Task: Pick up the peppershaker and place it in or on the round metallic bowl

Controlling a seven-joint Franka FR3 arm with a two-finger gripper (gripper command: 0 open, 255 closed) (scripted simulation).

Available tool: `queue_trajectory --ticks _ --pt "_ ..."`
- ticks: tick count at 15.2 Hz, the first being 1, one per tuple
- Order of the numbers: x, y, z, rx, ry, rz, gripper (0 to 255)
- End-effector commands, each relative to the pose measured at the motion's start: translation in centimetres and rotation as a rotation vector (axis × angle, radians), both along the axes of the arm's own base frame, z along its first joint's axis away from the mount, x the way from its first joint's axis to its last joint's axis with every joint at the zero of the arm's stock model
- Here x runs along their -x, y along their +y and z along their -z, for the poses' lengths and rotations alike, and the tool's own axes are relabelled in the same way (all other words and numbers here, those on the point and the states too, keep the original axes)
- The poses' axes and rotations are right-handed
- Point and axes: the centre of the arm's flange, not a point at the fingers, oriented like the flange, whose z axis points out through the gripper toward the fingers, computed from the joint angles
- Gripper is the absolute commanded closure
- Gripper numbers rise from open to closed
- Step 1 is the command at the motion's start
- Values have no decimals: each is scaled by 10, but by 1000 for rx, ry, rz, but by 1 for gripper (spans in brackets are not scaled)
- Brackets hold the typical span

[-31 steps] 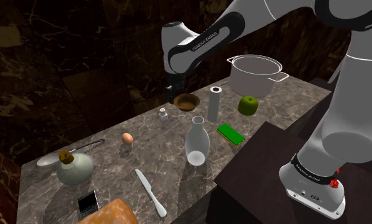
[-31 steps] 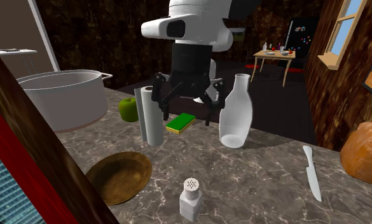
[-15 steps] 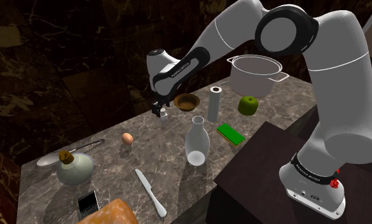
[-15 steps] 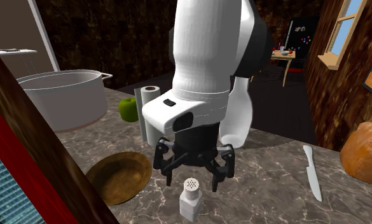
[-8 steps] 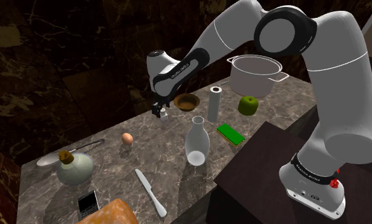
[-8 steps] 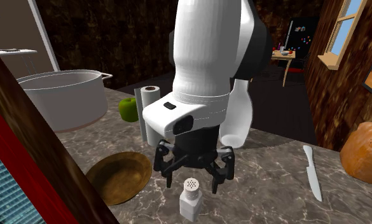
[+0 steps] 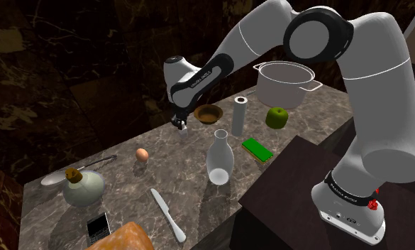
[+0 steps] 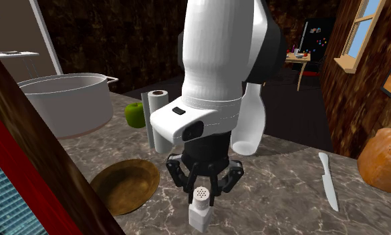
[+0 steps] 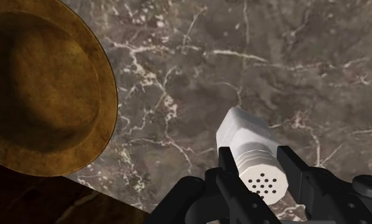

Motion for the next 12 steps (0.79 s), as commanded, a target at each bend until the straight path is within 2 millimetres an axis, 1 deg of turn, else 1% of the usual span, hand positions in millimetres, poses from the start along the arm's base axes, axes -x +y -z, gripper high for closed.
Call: queue_trajectory --ticks 1,2,12 --pt "0 0 0 0 0 1 255" --pt "0 0 0 0 0 1 255" --pt "0 0 -53 0 0 1 255"
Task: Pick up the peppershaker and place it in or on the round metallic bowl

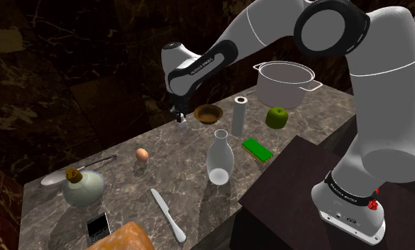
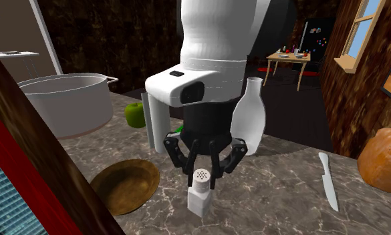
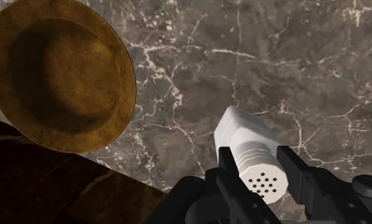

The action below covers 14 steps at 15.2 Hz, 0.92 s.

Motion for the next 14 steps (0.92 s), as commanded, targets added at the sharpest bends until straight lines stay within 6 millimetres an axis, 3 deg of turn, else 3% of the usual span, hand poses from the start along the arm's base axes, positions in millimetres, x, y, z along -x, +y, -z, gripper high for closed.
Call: queue_trajectory --ticks 1,14 --pt "-1 0 -10 0 0 0 255" --pt "-1 0 -73 0 1 0 255"
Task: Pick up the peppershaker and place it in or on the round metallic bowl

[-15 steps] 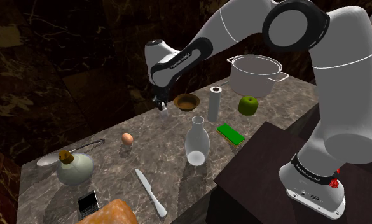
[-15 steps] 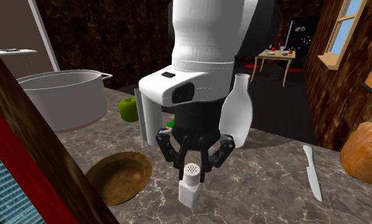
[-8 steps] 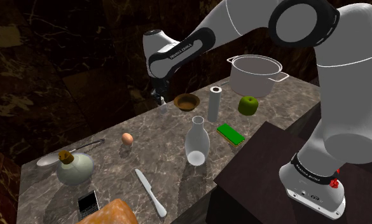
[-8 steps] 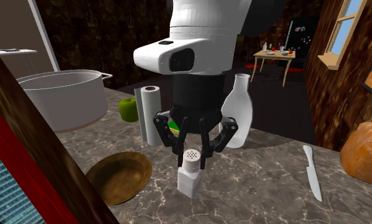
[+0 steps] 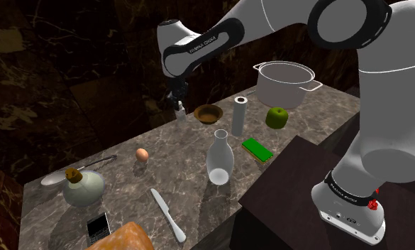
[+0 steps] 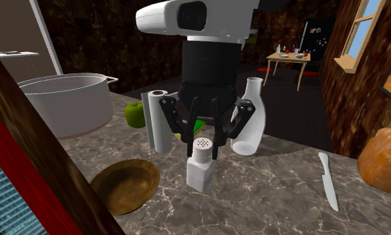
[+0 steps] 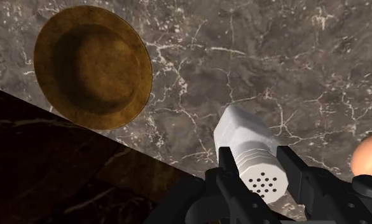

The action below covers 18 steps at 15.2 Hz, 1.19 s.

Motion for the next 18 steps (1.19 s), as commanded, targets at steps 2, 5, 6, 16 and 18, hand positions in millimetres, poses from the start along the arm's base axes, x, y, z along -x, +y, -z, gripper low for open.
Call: queue_trajectory --ticks 2,5,6,16,18 --pt "-1 -26 -7 0 1 0 255" --pt "-3 -65 -15 0 1 0 255" --pt "-3 -78 -17 0 1 0 255" --pt "-8 -199 -34 0 1 0 255" --pt "-8 -199 -24 0 1 0 255"
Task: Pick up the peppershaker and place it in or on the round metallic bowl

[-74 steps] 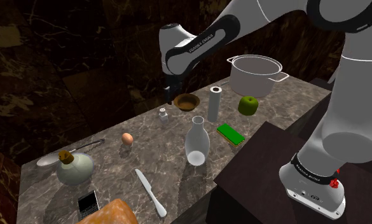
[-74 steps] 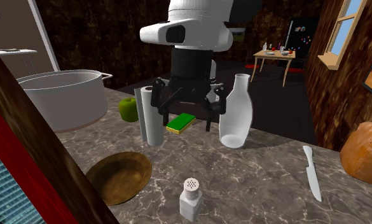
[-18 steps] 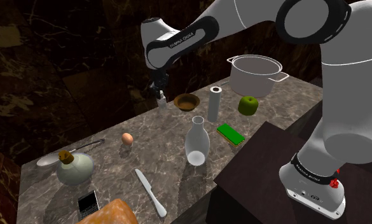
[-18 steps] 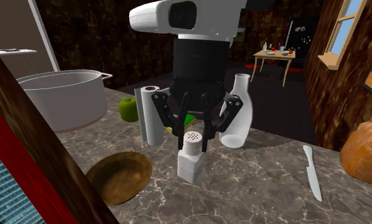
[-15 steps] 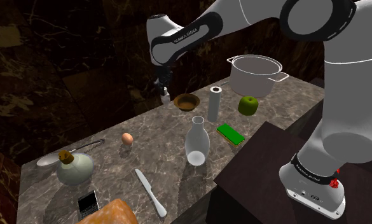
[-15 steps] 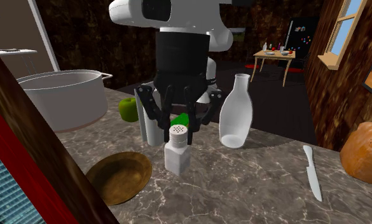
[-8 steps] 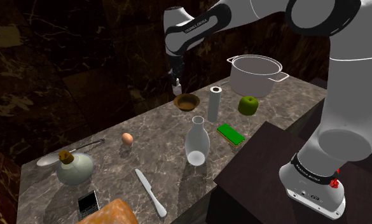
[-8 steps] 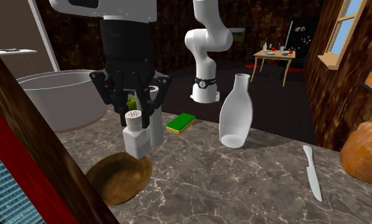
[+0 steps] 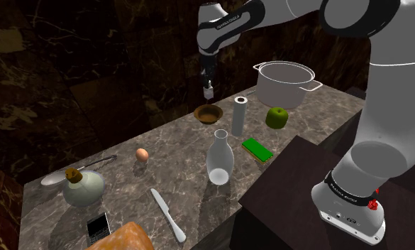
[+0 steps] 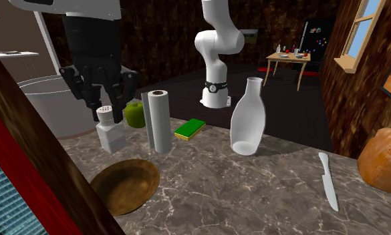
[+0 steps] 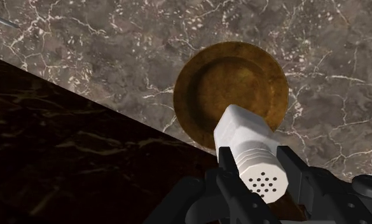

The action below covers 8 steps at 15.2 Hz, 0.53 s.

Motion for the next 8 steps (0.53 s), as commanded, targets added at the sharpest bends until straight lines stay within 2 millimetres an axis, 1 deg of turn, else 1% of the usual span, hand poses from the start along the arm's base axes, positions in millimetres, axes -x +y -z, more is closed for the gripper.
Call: queue_trajectory --ticks 1,8 --pt "0 -2 11 0 0 -1 255" --pt "0 -2 48 0 0 -1 255"
